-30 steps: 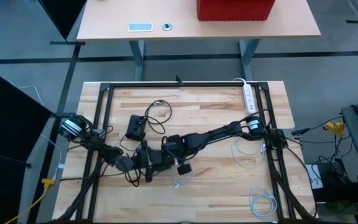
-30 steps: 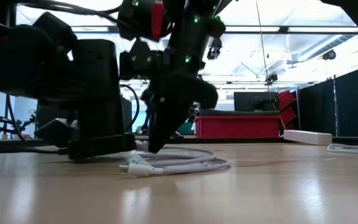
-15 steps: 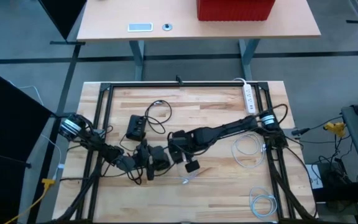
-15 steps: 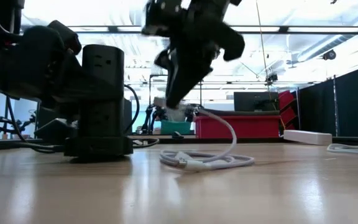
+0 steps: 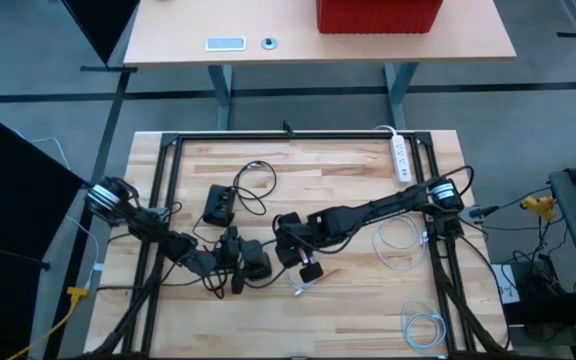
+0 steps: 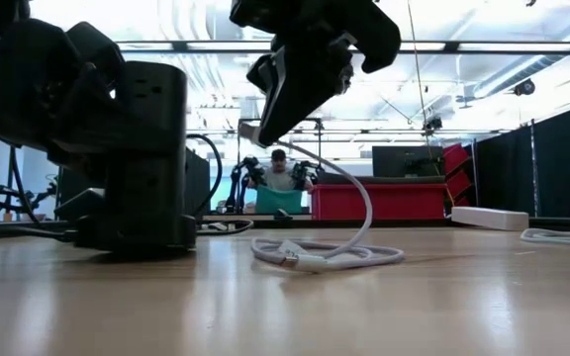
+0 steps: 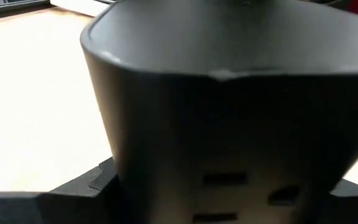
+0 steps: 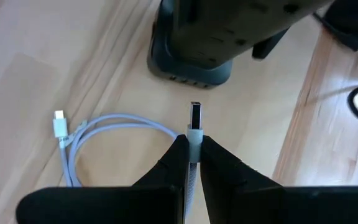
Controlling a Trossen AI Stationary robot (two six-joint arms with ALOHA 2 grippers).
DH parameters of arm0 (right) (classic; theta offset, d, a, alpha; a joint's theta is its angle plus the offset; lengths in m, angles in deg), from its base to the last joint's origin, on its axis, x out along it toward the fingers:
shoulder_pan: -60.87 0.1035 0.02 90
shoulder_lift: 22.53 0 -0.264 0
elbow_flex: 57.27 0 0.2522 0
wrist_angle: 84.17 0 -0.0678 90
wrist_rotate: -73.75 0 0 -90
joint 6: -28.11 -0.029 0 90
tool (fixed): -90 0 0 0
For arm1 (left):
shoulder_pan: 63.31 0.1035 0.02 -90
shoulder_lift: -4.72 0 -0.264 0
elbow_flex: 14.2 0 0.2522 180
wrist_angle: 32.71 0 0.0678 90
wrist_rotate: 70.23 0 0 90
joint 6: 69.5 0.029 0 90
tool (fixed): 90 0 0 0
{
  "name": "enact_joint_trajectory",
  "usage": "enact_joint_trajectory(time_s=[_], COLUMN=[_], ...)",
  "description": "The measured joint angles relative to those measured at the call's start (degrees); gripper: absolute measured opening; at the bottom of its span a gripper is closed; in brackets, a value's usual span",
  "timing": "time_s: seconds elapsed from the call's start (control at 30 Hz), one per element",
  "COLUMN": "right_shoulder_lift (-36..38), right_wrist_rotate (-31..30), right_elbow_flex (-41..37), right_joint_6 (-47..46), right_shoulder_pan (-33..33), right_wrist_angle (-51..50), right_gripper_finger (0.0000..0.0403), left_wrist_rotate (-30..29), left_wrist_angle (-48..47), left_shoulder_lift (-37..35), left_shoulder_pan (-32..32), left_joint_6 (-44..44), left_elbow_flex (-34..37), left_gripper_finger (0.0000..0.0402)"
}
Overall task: Insert USB
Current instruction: Insert bottom left white charger cable into the bottom black outlet extension
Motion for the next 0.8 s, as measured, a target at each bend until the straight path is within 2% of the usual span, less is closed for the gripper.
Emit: enact_joint_trajectory(time_s=[0.2, 0.3, 0.47, 0.8], right_shoulder_lift=[0.04, 0.09, 0.11, 0.19], right_wrist_rotate=[0.02, 0.03, 0.02, 0.02], right_elbow_flex=[-0.02, -0.02, -0.02, -0.02], right_joint_6=[0.13, 0.38, 0.44, 0.22], right_shoulder_pan=[-0.02, -0.02, -0.02, -0.07], right_wrist_angle=[0.04, 0.09, 0.34, 3.52], right_gripper_finger=[0.0014, 0.0014, 0.0014, 0.0014], left_wrist_rotate=[-0.37, -1.39, -1.48, 6.02], left_wrist_angle=[-5.67, -10.49, -24.32, -52.34], left_shoulder_lift=[-3.4, -5.35, -8.3, -12.12], left_shoulder_pan=[-0.09, -0.09, -0.09, -0.06], left_joint_6=[1.49, 1.64, 1.96, 1.89], left_elbow_flex=[0.04, -0.37, -4.86, -15.07], left_gripper_finger=[0.0262, 0.0278, 0.0286, 0.0278])
